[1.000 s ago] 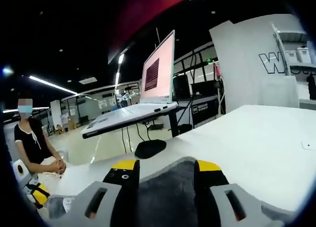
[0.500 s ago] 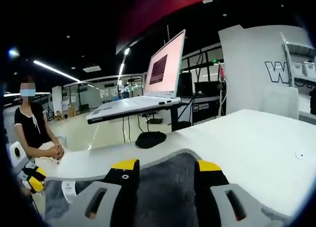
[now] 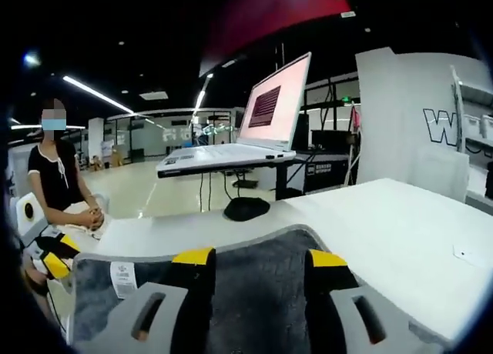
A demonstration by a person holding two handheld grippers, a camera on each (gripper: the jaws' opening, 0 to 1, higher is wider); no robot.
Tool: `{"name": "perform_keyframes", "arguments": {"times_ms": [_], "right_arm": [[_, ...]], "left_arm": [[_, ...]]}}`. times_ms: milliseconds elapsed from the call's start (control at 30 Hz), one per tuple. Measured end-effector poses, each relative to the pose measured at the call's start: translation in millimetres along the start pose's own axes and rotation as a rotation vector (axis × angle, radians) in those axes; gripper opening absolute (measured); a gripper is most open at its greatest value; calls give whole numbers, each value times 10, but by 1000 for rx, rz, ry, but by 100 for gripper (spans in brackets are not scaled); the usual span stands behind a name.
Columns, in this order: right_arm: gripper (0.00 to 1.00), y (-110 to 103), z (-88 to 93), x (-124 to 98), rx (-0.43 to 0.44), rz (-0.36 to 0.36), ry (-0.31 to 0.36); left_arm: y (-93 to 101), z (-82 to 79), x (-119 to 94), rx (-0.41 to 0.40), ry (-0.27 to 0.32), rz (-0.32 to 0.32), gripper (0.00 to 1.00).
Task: Open the folded towel by lifting each exposed corner and separating the folded layers until the towel lies flat within the target outline without major curled edges
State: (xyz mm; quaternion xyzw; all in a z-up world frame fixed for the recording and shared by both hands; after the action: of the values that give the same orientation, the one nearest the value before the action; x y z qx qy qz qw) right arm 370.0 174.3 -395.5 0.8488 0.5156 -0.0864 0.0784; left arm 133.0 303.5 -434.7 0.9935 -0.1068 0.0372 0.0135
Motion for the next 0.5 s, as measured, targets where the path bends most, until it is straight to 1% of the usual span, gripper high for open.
{"name": "perform_keyframes", "arguments": {"times_ms": [167,333,433,500], "right_arm": [[45,-44,0,-133,-23,4,16],[47,-17,-40,-232,-29,3,25],[48,-27,-62,-304,-29,4,40],[48,-37,-54,-372,-39,10,34]], "left_arm": [[67,-8,47,15,-14,29,19],[127,-29,64,25,-12,55,20],[173,-59,106,31,-10,79,21],[221,-64,150,36,-17,105,22]]}}
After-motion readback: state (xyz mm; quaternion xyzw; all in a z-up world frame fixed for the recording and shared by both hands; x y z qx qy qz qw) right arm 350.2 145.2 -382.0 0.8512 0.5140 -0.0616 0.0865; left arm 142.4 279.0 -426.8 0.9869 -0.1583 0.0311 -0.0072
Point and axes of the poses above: the point that each gripper's makers call its tool centre point, and the gripper's own axes: x roughly forward along the fingers, y roughly to its right, z roughly out of its underside, the point moved 7 cm from there along -x, roughly backward along the fingers, and after that the axes turned 2 degrees about -x, right-handed, at the moved point
